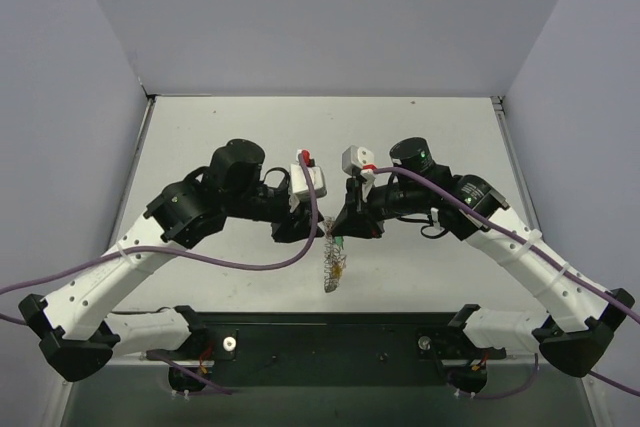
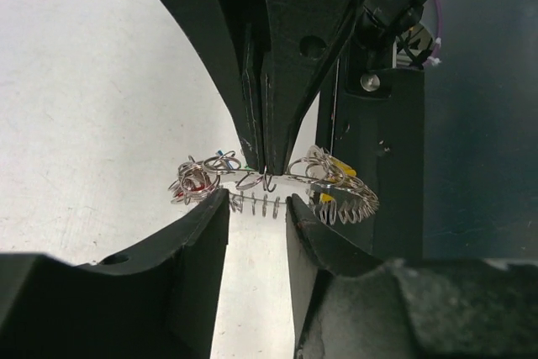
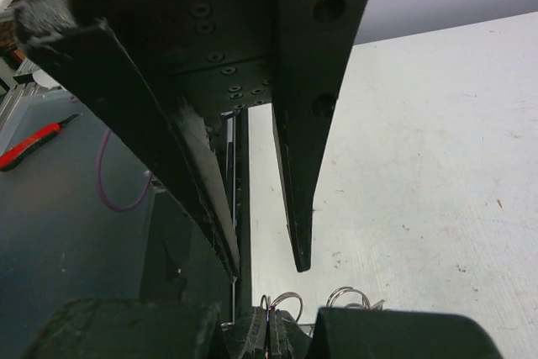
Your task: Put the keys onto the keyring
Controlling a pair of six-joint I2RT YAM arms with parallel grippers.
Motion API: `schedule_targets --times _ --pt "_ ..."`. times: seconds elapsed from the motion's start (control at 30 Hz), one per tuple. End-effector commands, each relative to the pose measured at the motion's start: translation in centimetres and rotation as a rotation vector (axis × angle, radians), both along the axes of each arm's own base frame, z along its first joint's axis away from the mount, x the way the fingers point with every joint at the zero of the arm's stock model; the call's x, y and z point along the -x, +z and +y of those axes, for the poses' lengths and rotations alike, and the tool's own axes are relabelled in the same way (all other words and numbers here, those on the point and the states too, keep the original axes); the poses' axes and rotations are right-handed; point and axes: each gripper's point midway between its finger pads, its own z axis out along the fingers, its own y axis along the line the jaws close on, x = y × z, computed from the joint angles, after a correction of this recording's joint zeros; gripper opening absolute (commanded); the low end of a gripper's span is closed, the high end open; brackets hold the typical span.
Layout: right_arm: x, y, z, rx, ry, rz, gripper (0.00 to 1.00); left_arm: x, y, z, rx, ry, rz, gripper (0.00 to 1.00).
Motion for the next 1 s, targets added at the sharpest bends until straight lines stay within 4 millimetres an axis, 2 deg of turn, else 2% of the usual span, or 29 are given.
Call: schedule_targets --times 0.0,0.33,0.63,0.77,0.9,0.93,0.97 --pt "-0.4 2.5 0.6 -0.061 0.016 -0.063 0.0 0.7 0.7 -0.4 0.01 -0.061 -0.002 0.4" --pt "-0.6 2.4 0.6 -0.058 0.012 -0.065 0.0 1.2 0.4 -1.2 0.024 -0.099 0.015 0.4" --pt "-0.5 2.5 0.5 -0.063 0.01 -0.07 0.0 0.9 -0.4 -2.3 0.017 -0.109 0.021 0.4" --pt "-0.4 2.7 0.4 -0.07 0.011 -0.074 0.0 0.9 -0.5 -2.6 0.028 -0.11 0.022 0.35" --pt "-0.2 2.8 0.4 -0.079 0.012 -0.078 0.0 0.8 -0.7 -3.0 0.032 -0.114 0.024 0.35" --pt "-0.2 2.8 0.4 -0.077 0.013 -0.077 0.0 0.7 -0.8 -3.1 0.031 -0.114 0.025 0.33" --pt "-0.2 2.8 0.3 -0.078 0.011 -0.078 0.0 0.7 -0.8 -3.1 0.031 -0.113 0.026 0.26"
